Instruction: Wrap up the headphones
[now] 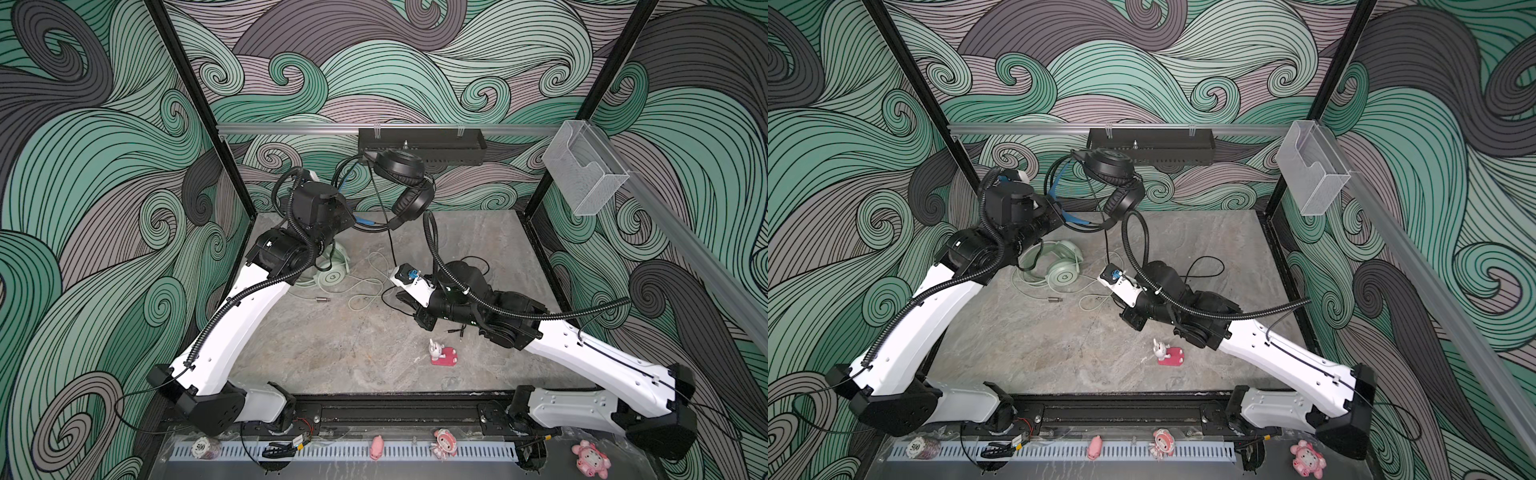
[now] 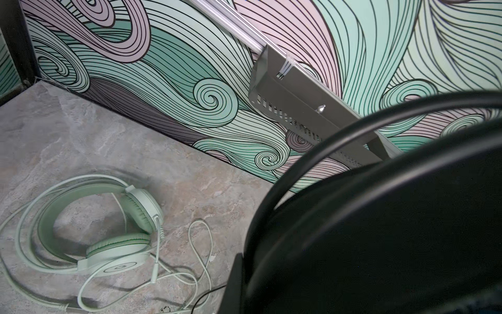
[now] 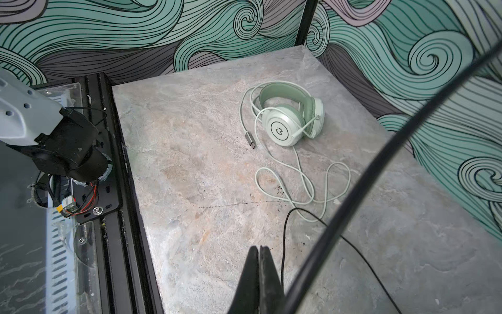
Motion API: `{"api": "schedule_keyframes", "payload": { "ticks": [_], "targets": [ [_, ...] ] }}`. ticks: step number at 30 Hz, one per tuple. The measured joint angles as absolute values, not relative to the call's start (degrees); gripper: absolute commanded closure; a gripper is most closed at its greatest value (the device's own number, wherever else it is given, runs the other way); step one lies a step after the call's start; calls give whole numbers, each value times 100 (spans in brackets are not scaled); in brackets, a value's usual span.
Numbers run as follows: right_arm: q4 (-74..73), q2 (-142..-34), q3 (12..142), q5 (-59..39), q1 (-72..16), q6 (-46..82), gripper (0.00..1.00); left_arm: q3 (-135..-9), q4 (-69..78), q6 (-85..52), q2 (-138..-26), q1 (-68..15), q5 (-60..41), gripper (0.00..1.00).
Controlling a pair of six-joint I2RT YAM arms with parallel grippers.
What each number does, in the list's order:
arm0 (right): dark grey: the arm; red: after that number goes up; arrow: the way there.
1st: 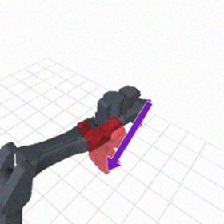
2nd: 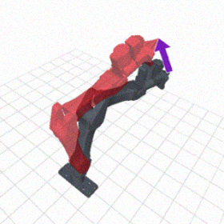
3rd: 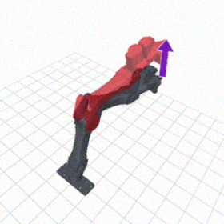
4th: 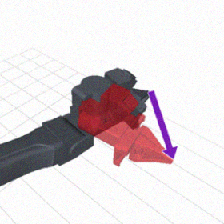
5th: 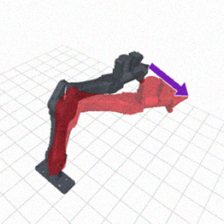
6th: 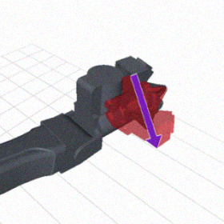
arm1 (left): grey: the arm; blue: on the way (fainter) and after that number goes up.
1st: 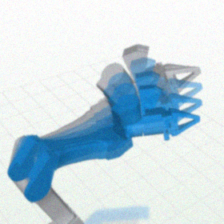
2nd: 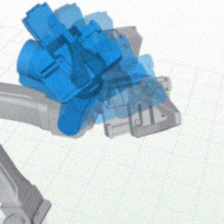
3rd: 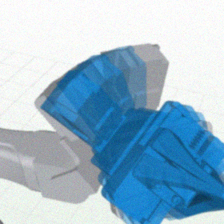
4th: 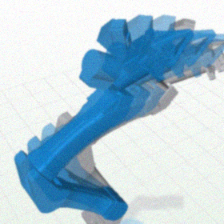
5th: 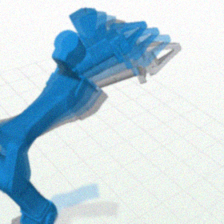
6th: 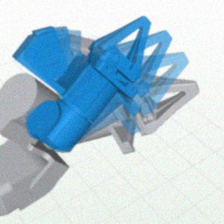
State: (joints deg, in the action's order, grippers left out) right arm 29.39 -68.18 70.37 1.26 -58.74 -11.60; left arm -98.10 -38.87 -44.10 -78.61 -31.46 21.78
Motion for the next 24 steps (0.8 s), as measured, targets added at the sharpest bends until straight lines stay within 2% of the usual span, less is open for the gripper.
{"api": "schedule_keyframes", "payload": {
  "ticks": [8, 18, 24],
  "targets": [
    [3684, -7400, 8239, 659, -5988, -1428, 100, -9268, -3778, -3647, -7907, -3236, 2945, 100],
    [4615, -8088, 9415, 987, -5990, -1789, 100, -8543, -3441, -1820, -7850, -3870, 4042, 100],
    [5026, -8331, 9894, 1177, -6023, -2104, 100, -8510, -3251, -908, -7811, -4191, 4241, 100]
  ]
}}
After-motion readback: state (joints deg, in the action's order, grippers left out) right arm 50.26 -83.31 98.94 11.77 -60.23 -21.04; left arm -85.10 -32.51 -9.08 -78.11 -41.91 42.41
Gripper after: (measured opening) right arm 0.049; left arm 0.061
